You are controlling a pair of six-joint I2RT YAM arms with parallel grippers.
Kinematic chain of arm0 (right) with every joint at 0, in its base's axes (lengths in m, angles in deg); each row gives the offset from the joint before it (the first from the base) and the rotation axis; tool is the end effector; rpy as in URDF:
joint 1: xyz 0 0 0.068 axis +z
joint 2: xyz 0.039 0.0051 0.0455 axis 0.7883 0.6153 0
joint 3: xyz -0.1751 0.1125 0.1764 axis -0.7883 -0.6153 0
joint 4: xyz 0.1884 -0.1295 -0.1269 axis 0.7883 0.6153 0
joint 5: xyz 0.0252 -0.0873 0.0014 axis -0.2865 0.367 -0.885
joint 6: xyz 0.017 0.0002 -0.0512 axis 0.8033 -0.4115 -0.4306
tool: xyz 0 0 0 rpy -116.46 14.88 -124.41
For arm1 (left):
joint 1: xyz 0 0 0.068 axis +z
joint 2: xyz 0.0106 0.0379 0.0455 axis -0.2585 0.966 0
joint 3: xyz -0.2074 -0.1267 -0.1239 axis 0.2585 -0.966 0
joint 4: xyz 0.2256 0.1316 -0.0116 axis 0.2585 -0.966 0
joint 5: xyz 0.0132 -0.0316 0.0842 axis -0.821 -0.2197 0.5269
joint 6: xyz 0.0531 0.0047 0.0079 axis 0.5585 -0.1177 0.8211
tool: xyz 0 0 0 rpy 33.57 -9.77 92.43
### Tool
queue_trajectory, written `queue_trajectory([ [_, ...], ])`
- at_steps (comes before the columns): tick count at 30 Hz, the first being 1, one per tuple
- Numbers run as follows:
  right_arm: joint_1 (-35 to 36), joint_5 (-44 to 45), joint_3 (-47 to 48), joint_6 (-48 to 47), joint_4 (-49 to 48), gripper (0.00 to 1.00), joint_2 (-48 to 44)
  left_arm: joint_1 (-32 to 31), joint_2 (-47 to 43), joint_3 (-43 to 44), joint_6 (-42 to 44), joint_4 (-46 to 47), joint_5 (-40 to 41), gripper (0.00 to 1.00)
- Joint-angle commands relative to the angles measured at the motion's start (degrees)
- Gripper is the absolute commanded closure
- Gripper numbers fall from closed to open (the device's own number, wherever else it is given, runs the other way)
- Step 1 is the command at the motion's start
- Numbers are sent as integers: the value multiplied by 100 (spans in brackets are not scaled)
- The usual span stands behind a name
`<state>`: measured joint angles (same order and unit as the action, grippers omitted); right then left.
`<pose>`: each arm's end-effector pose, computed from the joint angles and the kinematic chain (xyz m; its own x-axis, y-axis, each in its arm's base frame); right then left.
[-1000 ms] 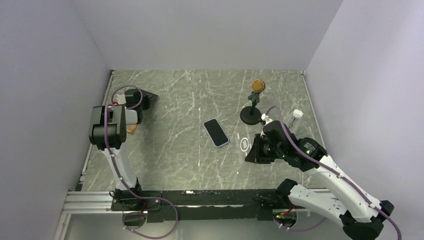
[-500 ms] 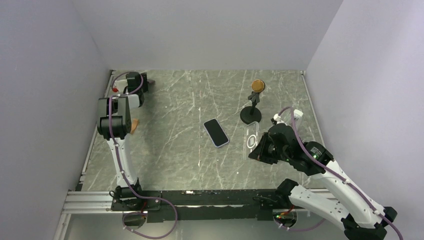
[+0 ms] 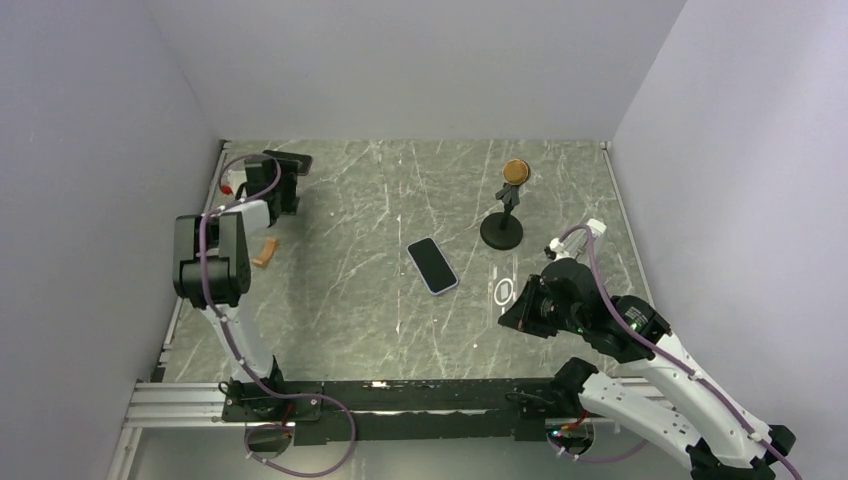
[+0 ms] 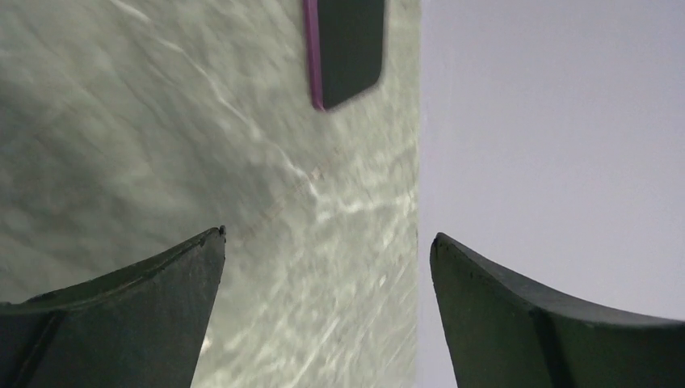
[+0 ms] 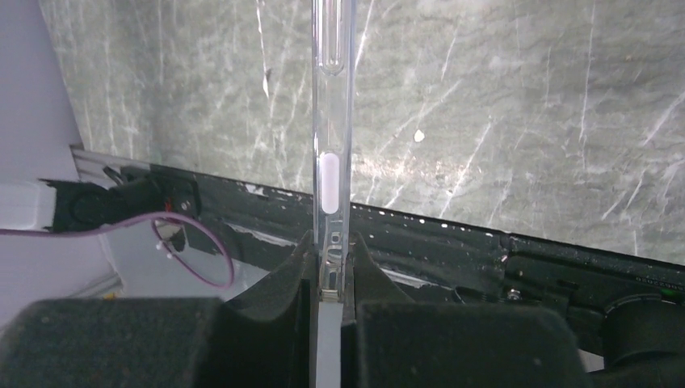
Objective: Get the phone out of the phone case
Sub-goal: Place the phone case at the center of the board.
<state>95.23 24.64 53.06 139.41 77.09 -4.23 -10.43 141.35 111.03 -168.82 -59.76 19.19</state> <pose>0.0808 0.0740 0.3089 -0.8530 0.3168 -0.4148 0.0541 0.8442 0.5333 0.4277 0.0366 0.1608 0.0872 -0.9882 -0.1256 -0.5382 0.0594 -0.8407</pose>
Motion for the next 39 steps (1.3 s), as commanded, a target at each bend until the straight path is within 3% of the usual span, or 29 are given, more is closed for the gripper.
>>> queue_trajectory([
  [1, -9, -592, -296, -306, -394, 100, -160, -227, -1079, 312, 1769, -1238, -1024, 3],
  [4, -4, -1000, -450, -654, -501, 100, -27, -679, -1899, -28, 2771, -1928, -906, 4],
  [7, -6, -1594, -744, -1013, -815, 100, 262, -1077, -2683, -691, 3349, -2039, -962, 4],
  [10, 6, -2198, -1153, -1261, -1473, 100, 565, -1150, -3197, -1307, 3745, -2104, -1881, 3],
  [12, 57, -2453, -1331, -1296, -2063, 100, 839, -1018, -3464, -1520, 4165, -2662, -2604, 3],
  [16, 339, -2857, -1212, -1305, -3037, 100, 1704, -974, -4616, -1887, 5002, -3786, -2950, 3],
  [23, 1177, -2837, -609, -1117, -4623, 100, 3900, -974, -7274, -2312, 4797, -5235, -2561, 2],
  [31, 1925, -1967, 518, -772, -4974, 100, 5308, -974, -8278, -2300, 4430, -5830, -2332, 2],
  [32, 1948, -2093, 558, -779, -5025, 98, 5434, -974, -8278, -2293, 4406, -5830, -2349, 3],
  [37, 1992, -2740, 259, -927, -5316, 47, 5405, -974, -8024, -2133, 4388, -5606, -2422, 2],
  [39, 2001, -2989, 43, -1024, -5488, 35, 5245, -974, -7841, -1976, 4425, -5511, -2439, 2],
])
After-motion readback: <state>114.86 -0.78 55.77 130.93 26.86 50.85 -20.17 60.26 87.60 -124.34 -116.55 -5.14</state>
